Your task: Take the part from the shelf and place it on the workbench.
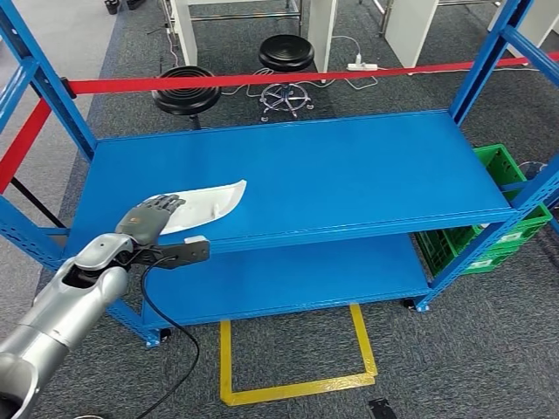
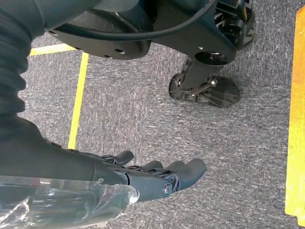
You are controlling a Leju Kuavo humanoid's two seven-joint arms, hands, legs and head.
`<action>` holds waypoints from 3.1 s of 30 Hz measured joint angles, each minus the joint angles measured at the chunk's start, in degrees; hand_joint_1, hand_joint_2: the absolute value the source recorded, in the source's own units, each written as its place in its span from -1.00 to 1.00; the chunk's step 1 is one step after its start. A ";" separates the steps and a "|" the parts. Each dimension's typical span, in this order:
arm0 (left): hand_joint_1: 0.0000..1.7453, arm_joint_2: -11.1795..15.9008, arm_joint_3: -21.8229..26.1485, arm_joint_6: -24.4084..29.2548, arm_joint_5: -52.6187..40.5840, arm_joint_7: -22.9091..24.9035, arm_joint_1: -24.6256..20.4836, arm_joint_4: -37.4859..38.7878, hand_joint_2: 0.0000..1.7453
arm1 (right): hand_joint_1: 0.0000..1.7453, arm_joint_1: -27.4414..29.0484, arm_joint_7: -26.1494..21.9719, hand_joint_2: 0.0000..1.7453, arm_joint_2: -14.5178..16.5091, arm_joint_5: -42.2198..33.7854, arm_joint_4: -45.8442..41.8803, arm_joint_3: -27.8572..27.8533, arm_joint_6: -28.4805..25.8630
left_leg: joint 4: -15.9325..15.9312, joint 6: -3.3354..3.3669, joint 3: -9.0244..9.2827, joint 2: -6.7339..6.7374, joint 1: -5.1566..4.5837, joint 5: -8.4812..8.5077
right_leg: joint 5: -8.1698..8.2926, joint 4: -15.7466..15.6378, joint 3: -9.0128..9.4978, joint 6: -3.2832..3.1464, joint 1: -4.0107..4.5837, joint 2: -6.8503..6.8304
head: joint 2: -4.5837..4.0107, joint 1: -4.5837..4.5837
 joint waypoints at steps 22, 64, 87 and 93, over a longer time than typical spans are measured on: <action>0.78 -1.51 0.90 0.07 -1.68 -0.38 -0.21 2.23 1.00 | -1.00 0.10 -0.02 1.00 0.25 0.80 0.00 -0.98 -0.02 | 0.00 0.00 0.00 0.00 0.00 0.00 | 0.00 0.00 0.00 0.00 0.00 0.00 | 0.00 0.00; -1.00 -1.89 4.40 5.32 -3.74 -5.51 2.33 -0.94 -1.00 | -1.00 0.32 -0.55 1.00 0.32 2.43 0.00 -2.48 -0.04 | 0.00 0.00 0.01 0.00 0.00 0.00 | 0.00 0.02 0.03 0.00 0.00 -0.01 | 0.00 -0.01; -1.00 -3.27 6.90 8.99 -4.40 -5.45 9.97 -13.61 -1.00 | -1.00 0.76 -1.22 1.00 1.10 3.09 0.00 -3.97 -0.57 | -0.09 -0.38 -0.97 0.12 0.16 1.26 | -1.43 1.89 -0.11 0.00 -1.02 0.43 | 0.00 0.02; -1.00 -3.25 7.01 8.20 -4.60 -5.49 10.02 -13.93 1.00 | -1.00 0.74 -1.23 1.00 1.13 3.49 0.00 -4.01 -0.55 | -0.79 1.33 -1.19 0.13 0.23 2.01 | -0.85 1.86 -0.70 -0.93 -0.63 0.54 | 0.00 -0.08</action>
